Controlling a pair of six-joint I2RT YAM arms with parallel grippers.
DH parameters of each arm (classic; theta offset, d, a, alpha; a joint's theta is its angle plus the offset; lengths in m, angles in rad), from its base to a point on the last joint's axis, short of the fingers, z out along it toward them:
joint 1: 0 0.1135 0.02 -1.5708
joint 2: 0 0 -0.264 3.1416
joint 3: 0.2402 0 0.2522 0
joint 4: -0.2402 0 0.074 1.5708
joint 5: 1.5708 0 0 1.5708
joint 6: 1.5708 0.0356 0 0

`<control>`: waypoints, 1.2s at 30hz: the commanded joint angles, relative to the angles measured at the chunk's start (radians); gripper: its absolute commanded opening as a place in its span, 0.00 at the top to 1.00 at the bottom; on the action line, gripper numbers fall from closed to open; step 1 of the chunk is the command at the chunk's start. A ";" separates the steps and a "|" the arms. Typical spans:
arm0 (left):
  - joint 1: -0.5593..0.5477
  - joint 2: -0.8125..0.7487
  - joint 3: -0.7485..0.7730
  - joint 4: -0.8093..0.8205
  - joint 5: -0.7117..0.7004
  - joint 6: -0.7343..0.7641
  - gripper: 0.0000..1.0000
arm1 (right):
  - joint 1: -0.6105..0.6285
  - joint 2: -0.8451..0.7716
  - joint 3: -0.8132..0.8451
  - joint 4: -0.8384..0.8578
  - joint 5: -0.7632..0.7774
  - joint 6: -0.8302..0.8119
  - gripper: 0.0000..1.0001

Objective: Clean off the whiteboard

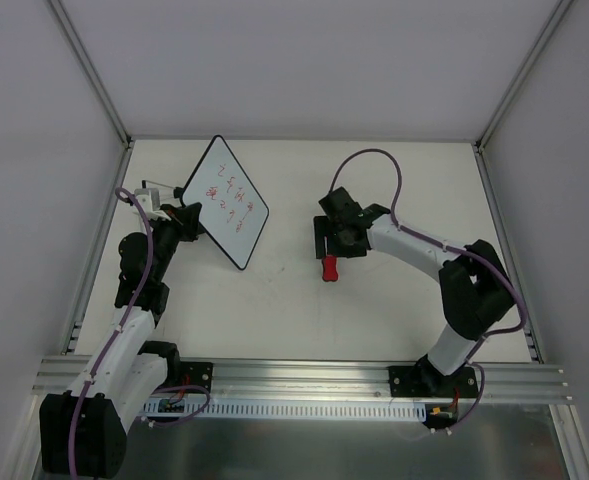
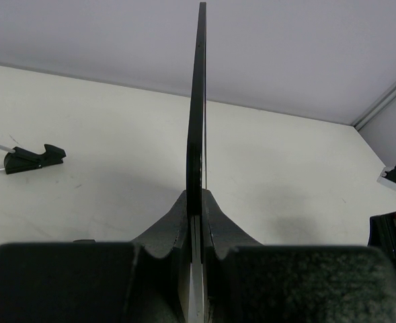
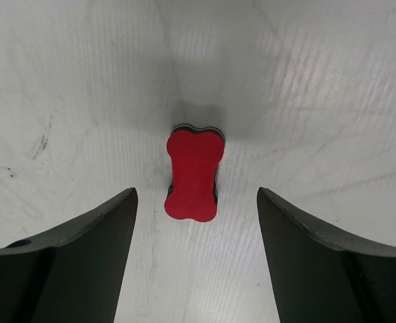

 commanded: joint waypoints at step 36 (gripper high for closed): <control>-0.005 0.005 0.016 -0.032 -0.036 0.075 1.00 | 0.061 0.149 0.101 -0.054 0.069 0.116 0.95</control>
